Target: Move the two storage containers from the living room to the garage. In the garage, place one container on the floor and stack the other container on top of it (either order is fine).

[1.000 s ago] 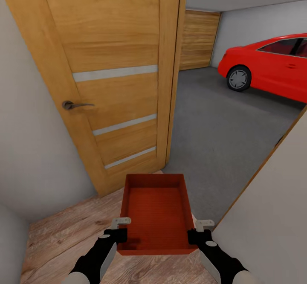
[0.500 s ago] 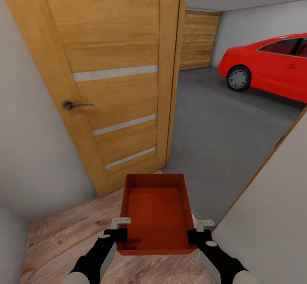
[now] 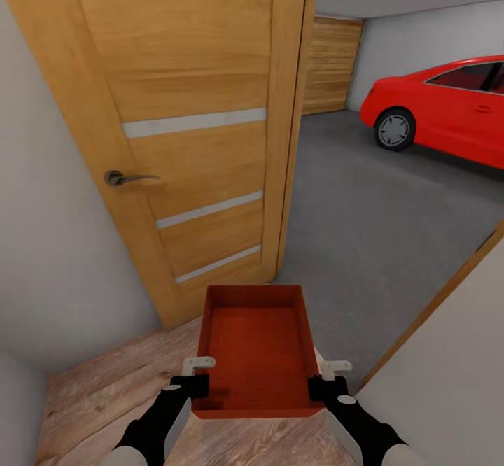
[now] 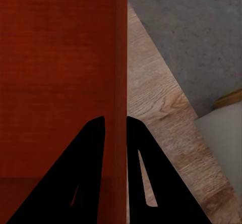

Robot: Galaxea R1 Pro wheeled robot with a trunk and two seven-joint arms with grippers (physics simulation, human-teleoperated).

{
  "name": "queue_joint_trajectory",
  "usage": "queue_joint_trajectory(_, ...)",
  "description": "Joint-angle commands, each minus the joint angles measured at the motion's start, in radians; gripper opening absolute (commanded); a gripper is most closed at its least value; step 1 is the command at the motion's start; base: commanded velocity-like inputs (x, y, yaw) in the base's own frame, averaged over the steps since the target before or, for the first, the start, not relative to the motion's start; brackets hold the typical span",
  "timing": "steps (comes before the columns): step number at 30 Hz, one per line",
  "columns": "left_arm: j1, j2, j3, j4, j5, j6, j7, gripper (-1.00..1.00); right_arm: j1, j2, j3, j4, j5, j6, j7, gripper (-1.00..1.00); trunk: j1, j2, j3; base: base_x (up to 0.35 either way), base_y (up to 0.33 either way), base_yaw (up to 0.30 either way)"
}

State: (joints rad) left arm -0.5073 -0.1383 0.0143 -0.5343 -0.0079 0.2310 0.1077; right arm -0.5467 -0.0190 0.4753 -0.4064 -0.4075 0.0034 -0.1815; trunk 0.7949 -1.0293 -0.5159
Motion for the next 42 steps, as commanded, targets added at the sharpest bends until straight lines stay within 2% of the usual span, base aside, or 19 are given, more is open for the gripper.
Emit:
queue_joint_trajectory(1,0.0,0.001,0.007,-0.006,-0.017,0.007,0.007,-1.0,-0.001,-0.024,-0.009,0.015,-0.014,-0.001,-0.016,-1.0,0.0,-0.001,-0.001,0.008,0.006,-0.043)
queue_joint_trajectory(19,0.0,0.001,0.007,-0.006,-0.017,0.007,0.007,-1.0,-0.001,-0.022,-0.009,0.015,-0.015,0.0,-0.016,-1.0,0.0,-0.001,-0.001,0.001,0.001,-0.187)
queue_joint_trajectory(36,0.0,0.0,0.007,-0.006,-0.017,0.007,0.008,-1.0,-0.001,-0.024,-0.007,0.015,-0.014,-0.002,-0.015,-1.0,0.0,-0.001,-0.001,0.001,0.0,-0.017)
queue_joint_trajectory(42,0.0,0.001,0.008,-0.006,-0.017,0.007,0.002,-1.0,-0.001,-0.024,-0.007,0.015,-0.014,-0.002,-0.015,-1.0,0.0,-0.001,-0.001,0.163,0.137,0.0)
